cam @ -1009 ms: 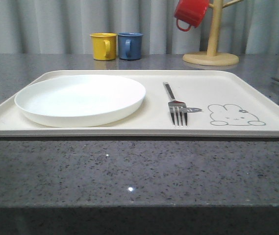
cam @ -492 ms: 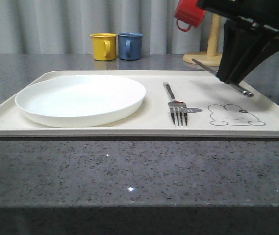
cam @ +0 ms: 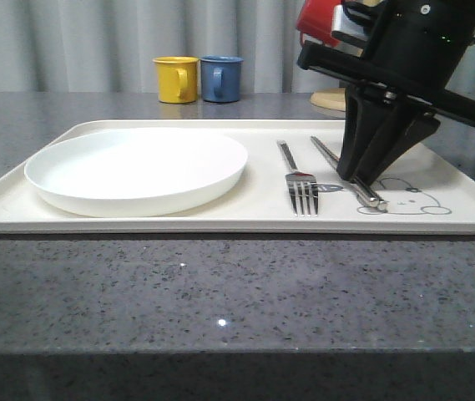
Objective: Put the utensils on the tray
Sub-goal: 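Place the chopsticks on the tray beside the fork and release, then move the right gripper back to the spoon and grasp it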
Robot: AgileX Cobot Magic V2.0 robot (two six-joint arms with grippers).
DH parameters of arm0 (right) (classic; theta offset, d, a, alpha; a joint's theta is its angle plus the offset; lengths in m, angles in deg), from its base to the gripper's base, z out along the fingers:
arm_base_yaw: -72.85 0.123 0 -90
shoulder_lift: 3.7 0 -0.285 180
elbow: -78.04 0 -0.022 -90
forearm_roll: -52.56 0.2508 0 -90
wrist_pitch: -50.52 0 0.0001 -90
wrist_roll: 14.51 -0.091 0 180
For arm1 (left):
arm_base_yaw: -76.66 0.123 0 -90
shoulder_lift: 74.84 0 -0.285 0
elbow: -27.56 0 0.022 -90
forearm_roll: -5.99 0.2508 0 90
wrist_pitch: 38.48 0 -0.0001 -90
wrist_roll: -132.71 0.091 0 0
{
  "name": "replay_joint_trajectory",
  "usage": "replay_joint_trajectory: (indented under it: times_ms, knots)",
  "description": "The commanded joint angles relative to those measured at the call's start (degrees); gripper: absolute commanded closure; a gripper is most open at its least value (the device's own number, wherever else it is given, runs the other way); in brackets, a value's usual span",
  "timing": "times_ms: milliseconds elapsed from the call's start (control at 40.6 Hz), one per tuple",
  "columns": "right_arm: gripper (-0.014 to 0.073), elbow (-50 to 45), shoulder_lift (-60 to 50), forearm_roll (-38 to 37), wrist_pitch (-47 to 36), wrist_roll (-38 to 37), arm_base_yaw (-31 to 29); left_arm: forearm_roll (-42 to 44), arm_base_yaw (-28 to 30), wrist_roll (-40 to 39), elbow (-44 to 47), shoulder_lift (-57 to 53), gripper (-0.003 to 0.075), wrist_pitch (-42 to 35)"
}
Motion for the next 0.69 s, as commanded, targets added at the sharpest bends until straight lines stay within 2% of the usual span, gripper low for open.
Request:
replay_joint_trajectory:
  times_ms: [0, 172, 418, 665]
  knots:
    - [0.0313, 1.6, -2.8, 1.3, -0.8, 0.4, 0.3, 0.0, -0.5, -0.7, -1.4, -0.3, 0.0301, -4.1]
    - [0.0296, 1.7, -7.6, -3.9, -1.2, 4.8, 0.3, 0.0, -0.5, -0.7, -1.4, -0.3, 0.0301, -4.1]
    - [0.0296, 1.6, -17.3, -17.4, 3.1, 5.3, -1.8, 0.0, -0.5, -0.7, -1.4, -0.3, 0.0301, -4.1]
    - [0.0296, 1.6, -18.4, -19.5, 6.5, 8.4, -15.7, 0.0, -0.5, -0.7, -1.4, -0.3, 0.0301, -4.1]
